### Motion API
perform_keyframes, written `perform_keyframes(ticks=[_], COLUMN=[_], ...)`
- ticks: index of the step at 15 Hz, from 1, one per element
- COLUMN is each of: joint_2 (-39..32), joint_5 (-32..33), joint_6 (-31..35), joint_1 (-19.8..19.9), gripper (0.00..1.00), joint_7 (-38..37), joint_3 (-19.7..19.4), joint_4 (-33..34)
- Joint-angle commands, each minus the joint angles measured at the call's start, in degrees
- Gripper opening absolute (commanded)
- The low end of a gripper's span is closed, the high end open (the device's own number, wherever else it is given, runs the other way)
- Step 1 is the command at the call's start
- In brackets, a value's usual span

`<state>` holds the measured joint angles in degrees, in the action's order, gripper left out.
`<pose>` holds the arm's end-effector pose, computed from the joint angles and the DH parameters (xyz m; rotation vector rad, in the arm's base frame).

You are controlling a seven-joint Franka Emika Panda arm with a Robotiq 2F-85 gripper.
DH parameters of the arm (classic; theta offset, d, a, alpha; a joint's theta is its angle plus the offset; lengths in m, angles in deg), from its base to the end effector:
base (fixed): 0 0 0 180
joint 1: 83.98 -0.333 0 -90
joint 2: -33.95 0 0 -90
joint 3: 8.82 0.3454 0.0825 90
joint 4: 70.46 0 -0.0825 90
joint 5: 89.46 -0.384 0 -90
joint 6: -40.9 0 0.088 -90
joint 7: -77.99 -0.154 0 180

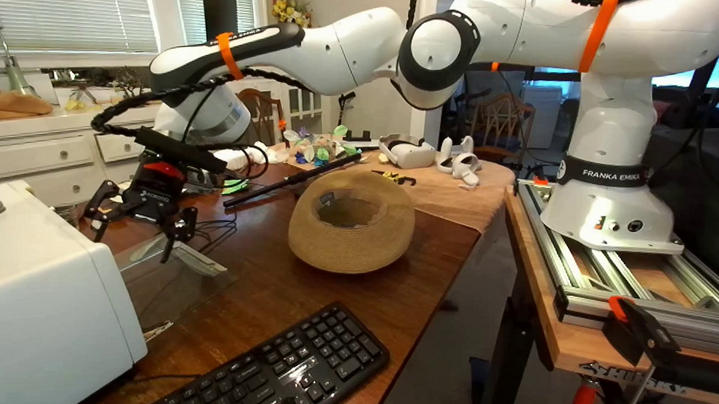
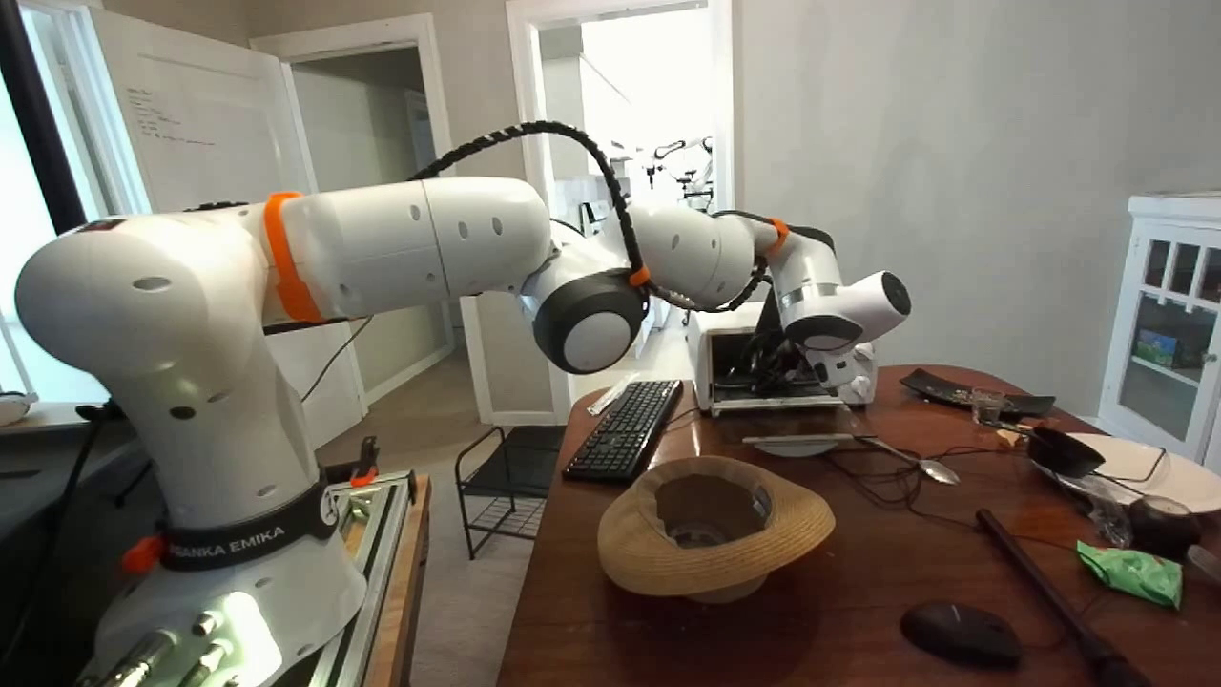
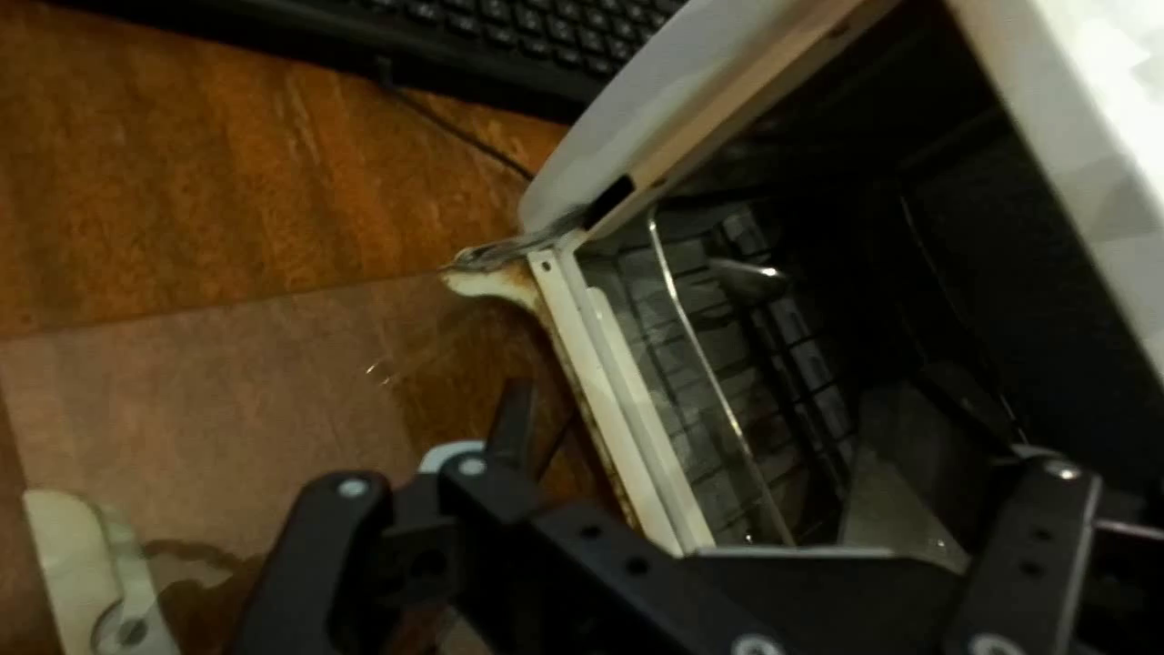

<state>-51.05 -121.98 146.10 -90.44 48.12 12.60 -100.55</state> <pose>0.7715 0.2822 0.0930 -2.1988 0.6223 0.5964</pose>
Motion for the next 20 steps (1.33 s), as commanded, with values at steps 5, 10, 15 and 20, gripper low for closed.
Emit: perform_keyframes(ticks=[5,10,15,20], joint_2=[-0.04,-0.09,-0.07,-0.08], joint_5=[-9.48,-9.9,-9.37,-8.83], joint_6=[12.36,16.15,16.96,16.97], joint_1=[-1.32,-1.8,-2.36,-3.57], gripper=[1.0,1.0,1.0,1.0], joint_7=[-8.98,-8.42,-10.77,-23.87], joint_3=[-0.58,-1.03,-2.03,-4.04], joint_4=[-2.16,-1.8,-1.96,-2.26])
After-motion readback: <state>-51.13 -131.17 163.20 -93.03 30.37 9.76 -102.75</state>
